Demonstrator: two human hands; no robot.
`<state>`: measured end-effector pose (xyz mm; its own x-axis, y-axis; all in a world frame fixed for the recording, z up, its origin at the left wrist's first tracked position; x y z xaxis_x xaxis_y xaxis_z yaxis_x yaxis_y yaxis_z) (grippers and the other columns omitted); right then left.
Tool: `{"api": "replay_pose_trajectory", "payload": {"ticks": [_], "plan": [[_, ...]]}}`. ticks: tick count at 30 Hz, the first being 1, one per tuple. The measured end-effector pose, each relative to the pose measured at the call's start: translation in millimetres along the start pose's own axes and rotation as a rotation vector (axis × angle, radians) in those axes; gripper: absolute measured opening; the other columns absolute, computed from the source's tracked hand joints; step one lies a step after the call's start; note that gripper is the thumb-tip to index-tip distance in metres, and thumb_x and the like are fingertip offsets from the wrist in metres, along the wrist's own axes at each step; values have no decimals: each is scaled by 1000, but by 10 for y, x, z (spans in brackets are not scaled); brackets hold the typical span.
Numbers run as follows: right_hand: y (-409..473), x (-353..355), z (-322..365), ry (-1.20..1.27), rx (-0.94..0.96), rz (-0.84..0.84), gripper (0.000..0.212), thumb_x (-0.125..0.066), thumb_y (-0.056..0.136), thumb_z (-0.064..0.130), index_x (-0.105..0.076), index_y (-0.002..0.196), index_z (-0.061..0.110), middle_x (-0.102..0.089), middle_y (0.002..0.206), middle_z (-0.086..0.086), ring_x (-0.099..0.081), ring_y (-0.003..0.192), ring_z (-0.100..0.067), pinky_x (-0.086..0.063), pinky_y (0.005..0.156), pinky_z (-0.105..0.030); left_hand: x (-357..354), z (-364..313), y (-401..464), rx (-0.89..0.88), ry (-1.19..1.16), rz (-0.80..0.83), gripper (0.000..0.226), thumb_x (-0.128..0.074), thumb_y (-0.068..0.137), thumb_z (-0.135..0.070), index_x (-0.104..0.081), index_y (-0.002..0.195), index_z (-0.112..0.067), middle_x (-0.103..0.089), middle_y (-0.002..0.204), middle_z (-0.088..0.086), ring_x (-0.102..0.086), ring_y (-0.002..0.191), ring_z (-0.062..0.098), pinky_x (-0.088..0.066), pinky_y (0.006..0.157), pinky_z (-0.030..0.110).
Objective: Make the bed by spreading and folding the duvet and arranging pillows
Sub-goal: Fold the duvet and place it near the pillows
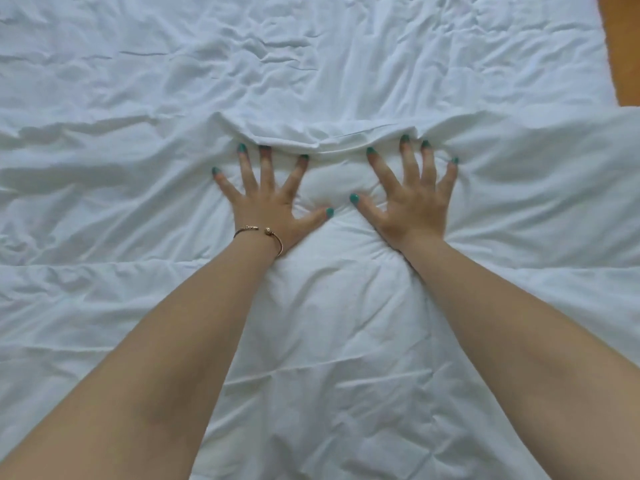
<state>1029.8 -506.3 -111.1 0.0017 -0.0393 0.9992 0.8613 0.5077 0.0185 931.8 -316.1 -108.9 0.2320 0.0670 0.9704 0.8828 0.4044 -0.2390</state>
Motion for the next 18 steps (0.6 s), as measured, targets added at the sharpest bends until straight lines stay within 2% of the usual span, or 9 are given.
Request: {"api": "replay_pose_trajectory", "payload": {"ticks": [2, 4, 8, 12, 18], "plan": [[20, -54, -33, 19, 11, -124, 69, -33, 85, 77, -38, 145, 44, -36, 154, -6, -30, 142, -34, -10, 113, -64, -16, -17, -13, -38, -32, -152, 90, -20, 73, -90, -7, 150, -46, -1, 161, 7, 5, 146, 40, 3, 103, 76], [41, -131, -65, 33, 25, -179, 69, -34, 84, 76, -41, 144, 41, -39, 152, -7, -33, 140, -34, -10, 114, -61, -47, -46, -11, -70, -41, -274, 87, -28, 76, -86, -22, 150, -40, -17, 160, 1, -9, 147, 36, -3, 105, 75], [37, -294, -119, 70, 49, -202, 69, -31, 85, 75, -39, 144, 38, -37, 150, -9, -30, 139, -34, -9, 114, -59, -87, -77, 15, -102, -76, -362, 83, -38, 76, -81, -38, 145, -35, -32, 154, -1, -23, 144, 31, -12, 110, 67], [71, -419, -107, 65, 55, -219, 68, -27, 85, 74, -39, 139, 35, -32, 146, -8, -31, 136, -35, -8, 114, -56, -186, -47, 100, -114, -92, -378, 82, -40, 75, -79, -41, 143, -35, -31, 152, -2, -27, 142, 31, -14, 111, 64], [103, -454, -93, 47, 70, -226, 68, -27, 85, 74, -42, 136, 33, -33, 145, -9, -31, 135, -35, -4, 115, -55, -322, -27, 152, -133, -84, -351, 83, -36, 75, -79, -31, 146, -37, -27, 151, -4, -21, 144, 30, -10, 113, 62]]}}
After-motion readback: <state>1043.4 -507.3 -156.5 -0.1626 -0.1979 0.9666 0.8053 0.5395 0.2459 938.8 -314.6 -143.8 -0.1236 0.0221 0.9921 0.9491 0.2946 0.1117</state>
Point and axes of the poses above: each hand's wrist, its own y-axis towards the middle knuckle, its own x-axis out of the back of the hand, z = x × y, the point moved 6 cm from there along y, towards the middle knuckle
